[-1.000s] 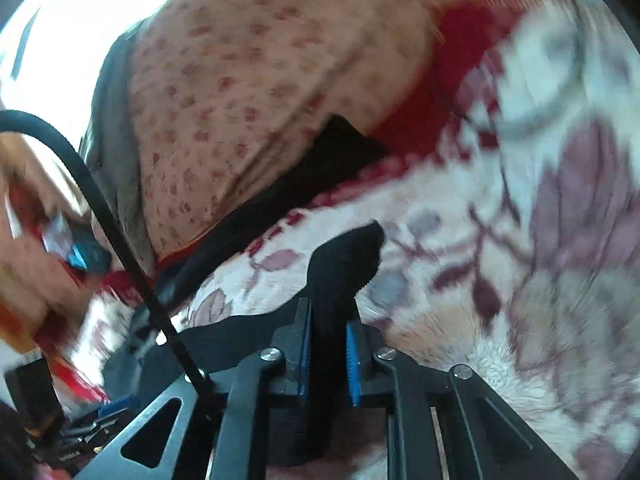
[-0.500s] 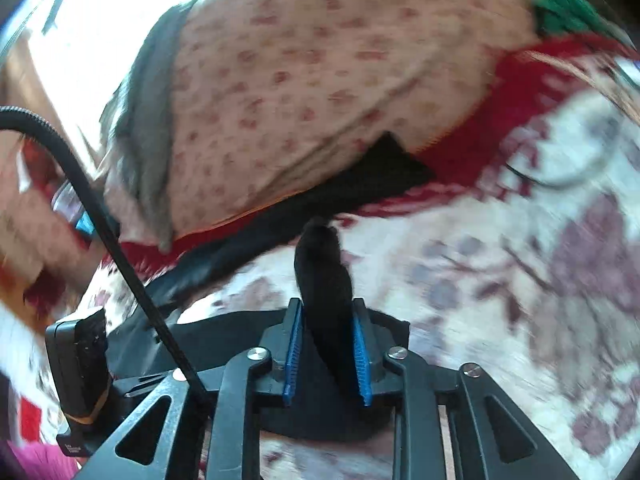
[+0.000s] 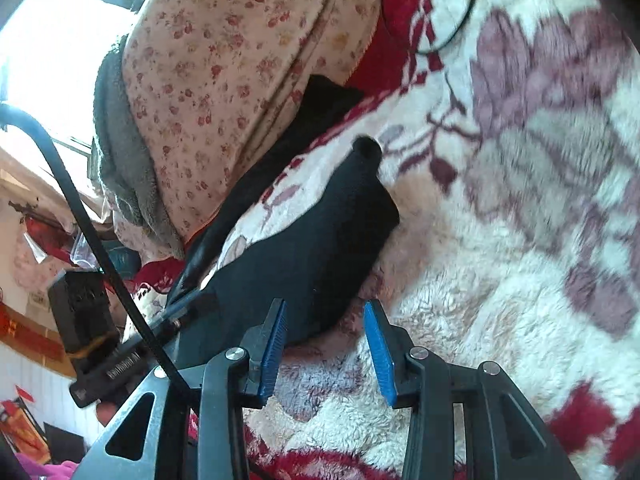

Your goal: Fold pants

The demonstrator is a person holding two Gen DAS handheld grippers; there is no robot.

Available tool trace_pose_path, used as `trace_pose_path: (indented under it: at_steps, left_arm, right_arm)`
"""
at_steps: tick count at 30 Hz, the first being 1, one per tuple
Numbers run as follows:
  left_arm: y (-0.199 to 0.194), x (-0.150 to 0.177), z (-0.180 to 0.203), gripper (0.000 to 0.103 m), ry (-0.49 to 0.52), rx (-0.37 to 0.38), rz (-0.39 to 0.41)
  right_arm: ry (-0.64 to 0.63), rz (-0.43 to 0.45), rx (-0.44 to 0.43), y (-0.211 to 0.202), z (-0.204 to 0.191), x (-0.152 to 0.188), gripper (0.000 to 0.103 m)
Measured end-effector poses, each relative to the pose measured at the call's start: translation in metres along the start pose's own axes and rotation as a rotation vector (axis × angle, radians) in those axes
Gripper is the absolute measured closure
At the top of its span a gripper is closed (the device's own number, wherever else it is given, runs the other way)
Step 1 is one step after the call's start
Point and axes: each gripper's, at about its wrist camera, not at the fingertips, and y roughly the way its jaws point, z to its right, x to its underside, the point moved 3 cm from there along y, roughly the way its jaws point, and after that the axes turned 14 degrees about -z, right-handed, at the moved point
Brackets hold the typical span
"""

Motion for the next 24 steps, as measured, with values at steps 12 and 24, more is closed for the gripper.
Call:
trace_pose_path:
  at_steps: [12, 24]
  left_arm:
    - [0.023, -0.003, 0.031, 0.073, 0.052, 0.129, -0.098]
    - [0.040, 0.017, 0.069, 0.073, 0.106, 0.110, -0.093]
  right_arm:
    - [0.162, 0.160, -0.231, 0.000, 0.033, -0.041, 0.055]
    - [0.090, 0.084, -0.314, 0.004, 0.013, -0.048, 0.066]
